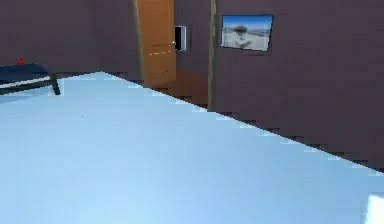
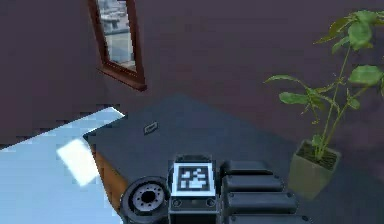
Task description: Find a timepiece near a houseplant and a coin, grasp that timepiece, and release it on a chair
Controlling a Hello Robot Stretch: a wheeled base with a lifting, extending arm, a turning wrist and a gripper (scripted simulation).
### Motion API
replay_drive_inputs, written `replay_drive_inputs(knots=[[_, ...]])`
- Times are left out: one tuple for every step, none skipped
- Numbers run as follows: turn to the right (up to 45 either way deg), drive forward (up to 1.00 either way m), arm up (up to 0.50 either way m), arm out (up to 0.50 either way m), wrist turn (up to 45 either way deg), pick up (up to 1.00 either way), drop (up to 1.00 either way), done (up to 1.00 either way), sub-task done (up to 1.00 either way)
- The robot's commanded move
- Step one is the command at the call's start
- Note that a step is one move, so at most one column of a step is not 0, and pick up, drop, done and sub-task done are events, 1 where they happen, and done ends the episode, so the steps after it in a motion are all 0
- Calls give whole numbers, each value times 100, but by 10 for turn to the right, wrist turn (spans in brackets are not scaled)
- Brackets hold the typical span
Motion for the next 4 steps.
replay_drive_inputs(knots=[[-450, 0, 0, 0, 0, 0, 0, 0, 0], [0, 20, 0, 0, 0, 0, 0, 0, 0], [390, 0, 0, 0, 0, 0, 0, 0, 0], [0, 100, 0, 0, 0, 0, 0, 0, 0]])
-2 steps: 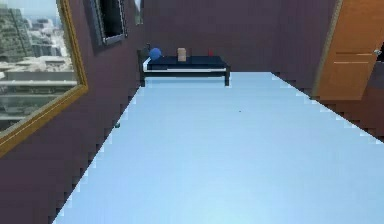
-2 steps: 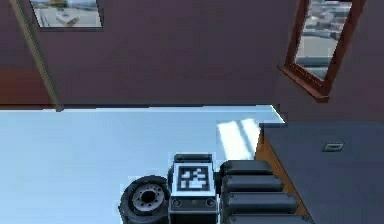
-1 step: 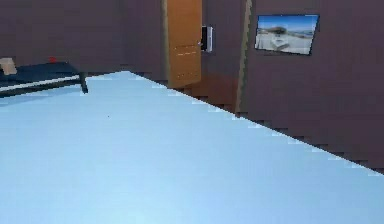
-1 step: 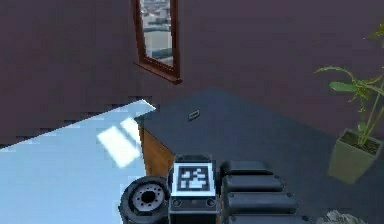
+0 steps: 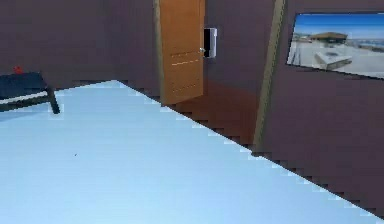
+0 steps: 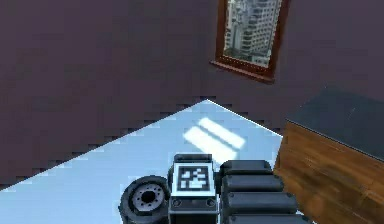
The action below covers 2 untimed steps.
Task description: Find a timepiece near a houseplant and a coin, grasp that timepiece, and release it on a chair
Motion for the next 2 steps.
replay_drive_inputs(knots=[[0, 100, 0, 0, 0, 0, 0, 0, 0], [30, 0, 0, 0, 0, 0, 0, 0, 0]])
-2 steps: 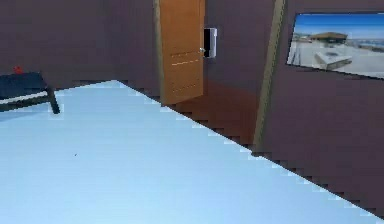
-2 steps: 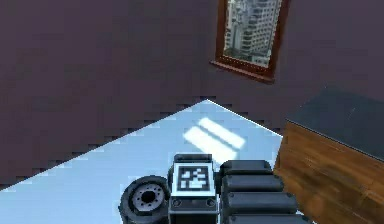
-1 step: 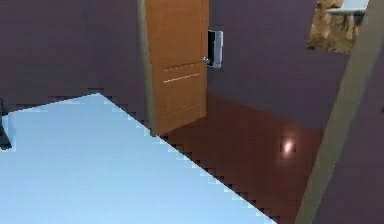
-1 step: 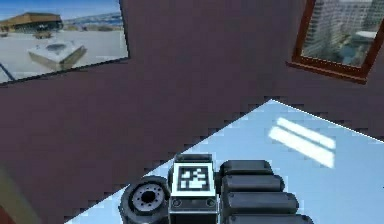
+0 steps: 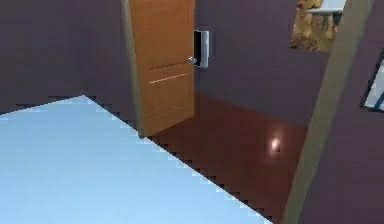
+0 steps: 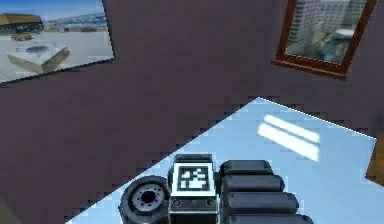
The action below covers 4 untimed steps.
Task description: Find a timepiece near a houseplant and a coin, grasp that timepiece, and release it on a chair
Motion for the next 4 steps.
replay_drive_inputs(knots=[[0, 70, 0, 0, 0, 0, 0, 0, 0], [0, 50, 0, 0, 0, 0, 0, 0, 0], [300, 0, 0, 0, 0, 0, 0, 0, 0], [0, 100, 0, 0, 0, 0, 0, 0, 0]])
